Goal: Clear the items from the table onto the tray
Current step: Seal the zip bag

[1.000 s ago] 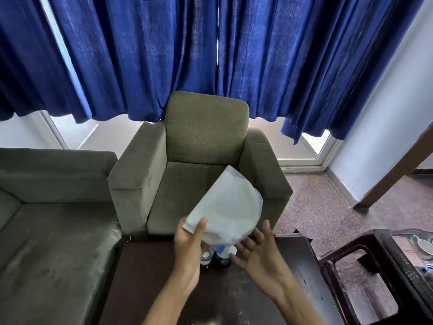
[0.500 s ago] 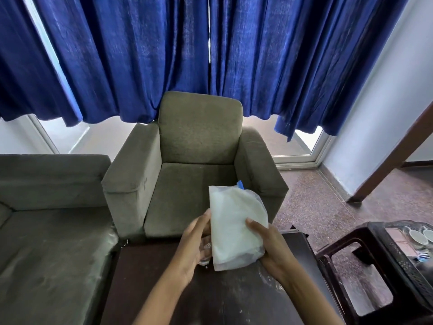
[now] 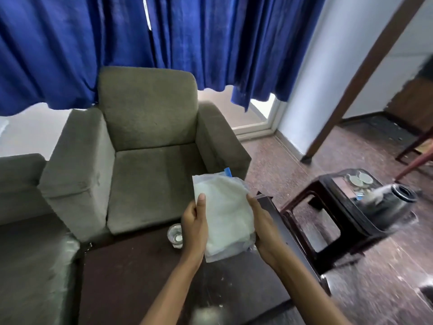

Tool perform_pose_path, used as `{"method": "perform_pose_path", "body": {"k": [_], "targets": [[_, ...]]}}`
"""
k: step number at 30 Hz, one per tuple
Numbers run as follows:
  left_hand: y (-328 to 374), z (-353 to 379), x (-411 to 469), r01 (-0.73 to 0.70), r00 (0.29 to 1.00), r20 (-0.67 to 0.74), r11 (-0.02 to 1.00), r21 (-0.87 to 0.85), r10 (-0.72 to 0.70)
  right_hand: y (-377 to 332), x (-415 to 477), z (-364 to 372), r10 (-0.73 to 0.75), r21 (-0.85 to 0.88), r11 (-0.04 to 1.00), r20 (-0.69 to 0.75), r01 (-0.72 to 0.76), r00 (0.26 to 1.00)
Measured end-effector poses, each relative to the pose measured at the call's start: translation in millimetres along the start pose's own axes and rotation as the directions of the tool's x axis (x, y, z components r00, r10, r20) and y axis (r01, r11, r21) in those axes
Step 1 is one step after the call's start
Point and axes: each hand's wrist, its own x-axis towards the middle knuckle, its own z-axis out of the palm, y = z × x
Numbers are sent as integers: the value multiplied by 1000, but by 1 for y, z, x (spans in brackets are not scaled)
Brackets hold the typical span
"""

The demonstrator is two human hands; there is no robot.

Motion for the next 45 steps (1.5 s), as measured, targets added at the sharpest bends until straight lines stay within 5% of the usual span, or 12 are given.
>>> {"method": "perform_pose_path", "body": {"k": [10, 20, 31, 45], "targets": [[-21, 89, -44, 132, 959, 257, 991, -23, -122, 6, -36, -106, -58, 220, 971, -154, 92, 986], [-34, 271, -157, 206, 801, 569, 978, 26, -184, -2, -73, -326, -66, 265, 949, -366, 172, 928], [-45, 440, -201, 128, 699, 685, 978, 165, -207, -18, -59, -506, -127, 246, 939, -405, 241, 906], [-84, 657, -128, 241, 581, 720, 925, 292, -379, -75, 86, -700, 104, 264, 965, -360, -6, 927]]}}
